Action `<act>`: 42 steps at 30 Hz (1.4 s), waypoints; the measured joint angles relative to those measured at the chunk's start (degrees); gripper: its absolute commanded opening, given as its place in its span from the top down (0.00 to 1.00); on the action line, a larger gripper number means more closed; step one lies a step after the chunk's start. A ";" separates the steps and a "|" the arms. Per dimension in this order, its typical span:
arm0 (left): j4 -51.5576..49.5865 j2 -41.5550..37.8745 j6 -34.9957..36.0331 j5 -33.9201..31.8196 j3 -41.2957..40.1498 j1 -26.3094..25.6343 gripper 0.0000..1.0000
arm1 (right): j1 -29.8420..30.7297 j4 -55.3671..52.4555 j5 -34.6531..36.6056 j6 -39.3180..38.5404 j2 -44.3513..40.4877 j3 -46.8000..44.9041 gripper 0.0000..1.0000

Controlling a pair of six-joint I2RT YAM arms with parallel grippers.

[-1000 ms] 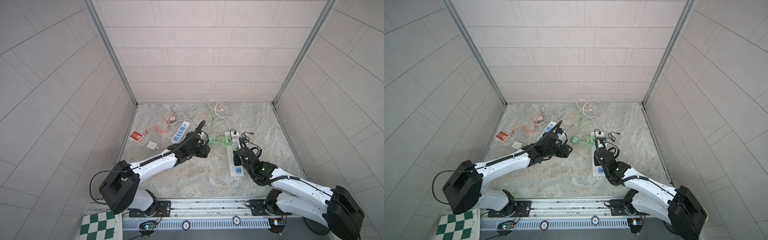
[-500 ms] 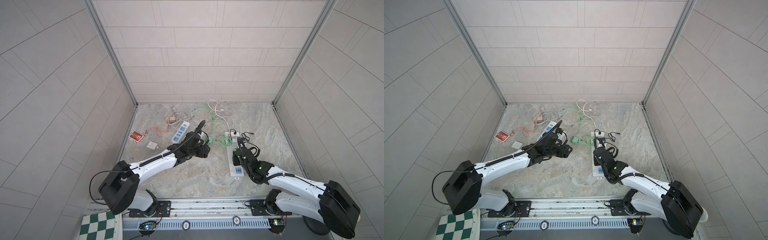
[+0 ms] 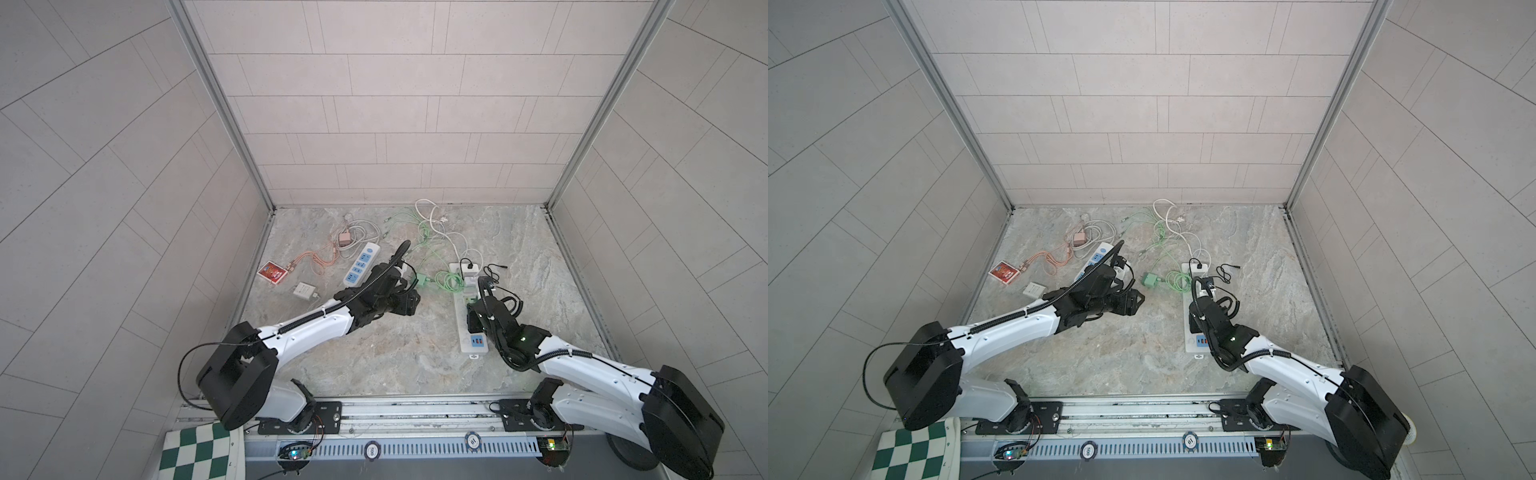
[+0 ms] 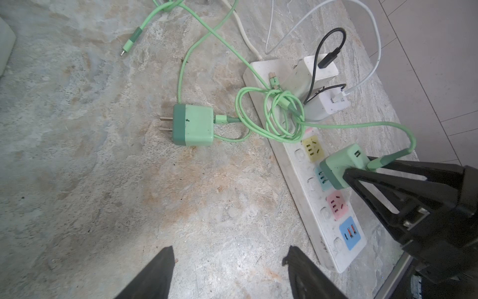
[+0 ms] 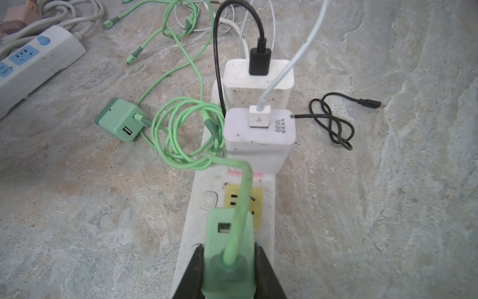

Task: Insert plugs into power strip
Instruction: Insert the plug into the socket.

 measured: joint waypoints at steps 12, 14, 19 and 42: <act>-0.02 -0.57 0.00 0.52 -0.11 0.00 0.25 | 0.00 1.77 0.22 0.92 -1.38 -1.66 1.00; 0.04 -0.83 0.00 0.52 -0.11 0.00 0.25 | 0.00 2.43 0.20 0.92 -0.98 -1.68 1.00; 0.02 -1.16 0.00 0.50 -0.11 0.00 0.25 | 0.00 3.45 0.09 1.20 0.33 -1.88 1.00; 0.42 0.20 0.79 -2.27 0.35 0.81 0.23 | 4.22 0.20 5.46 11.69 5.77 -0.90 1.00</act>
